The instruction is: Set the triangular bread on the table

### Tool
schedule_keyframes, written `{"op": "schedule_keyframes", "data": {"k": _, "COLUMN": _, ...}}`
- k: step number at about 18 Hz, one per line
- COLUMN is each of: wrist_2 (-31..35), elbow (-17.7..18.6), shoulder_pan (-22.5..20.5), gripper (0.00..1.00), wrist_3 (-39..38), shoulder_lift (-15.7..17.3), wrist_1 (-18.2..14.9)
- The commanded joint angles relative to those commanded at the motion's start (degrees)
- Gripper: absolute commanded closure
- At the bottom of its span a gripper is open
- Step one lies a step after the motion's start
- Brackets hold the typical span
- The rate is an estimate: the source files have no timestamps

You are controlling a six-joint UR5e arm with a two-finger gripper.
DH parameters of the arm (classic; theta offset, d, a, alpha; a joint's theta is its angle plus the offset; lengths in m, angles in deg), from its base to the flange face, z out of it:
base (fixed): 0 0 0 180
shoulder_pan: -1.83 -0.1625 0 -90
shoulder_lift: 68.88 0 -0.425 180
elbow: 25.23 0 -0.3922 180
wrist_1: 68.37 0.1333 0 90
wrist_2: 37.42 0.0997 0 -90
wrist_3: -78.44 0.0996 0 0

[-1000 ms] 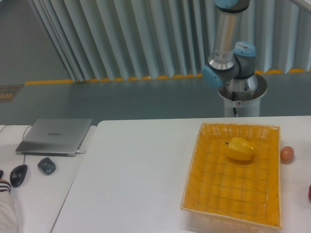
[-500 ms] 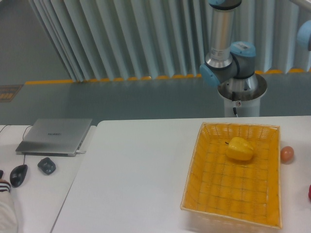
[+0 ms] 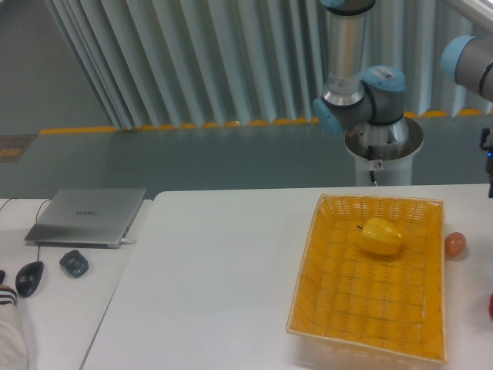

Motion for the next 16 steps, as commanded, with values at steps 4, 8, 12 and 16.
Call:
{"op": "schedule_keyframes", "data": {"k": 4, "wrist_2": 1.42, "elbow": -0.27, "shoulder_pan": 1.59, "gripper": 0.0, "wrist_3": -0.71, "shoulder_lift": -1.15, "wrist_1": 0.0}}
{"op": "schedule_keyframes", "data": {"k": 8, "wrist_2": 1.07, "elbow": -0.26, "shoulder_pan": 2.03, "gripper": 0.0, "wrist_3": -0.63, "shoulder_lift": -1.5, "wrist_1": 0.0}}
{"op": "schedule_keyframes", "data": {"k": 12, "wrist_2": 0.71, "elbow": -0.18, "shoulder_pan": 2.03, "gripper": 0.0, "wrist_3": -0.54, "shoulder_lift": -1.59, "wrist_1": -0.09}}
{"op": "schedule_keyframes", "data": {"k": 16, "wrist_2": 0.02, "elbow": -0.18, "shoulder_pan": 2.03, "gripper": 0.0, "wrist_3": -0.45, "shoulder_lift": -1.59, "wrist_1": -0.09}}
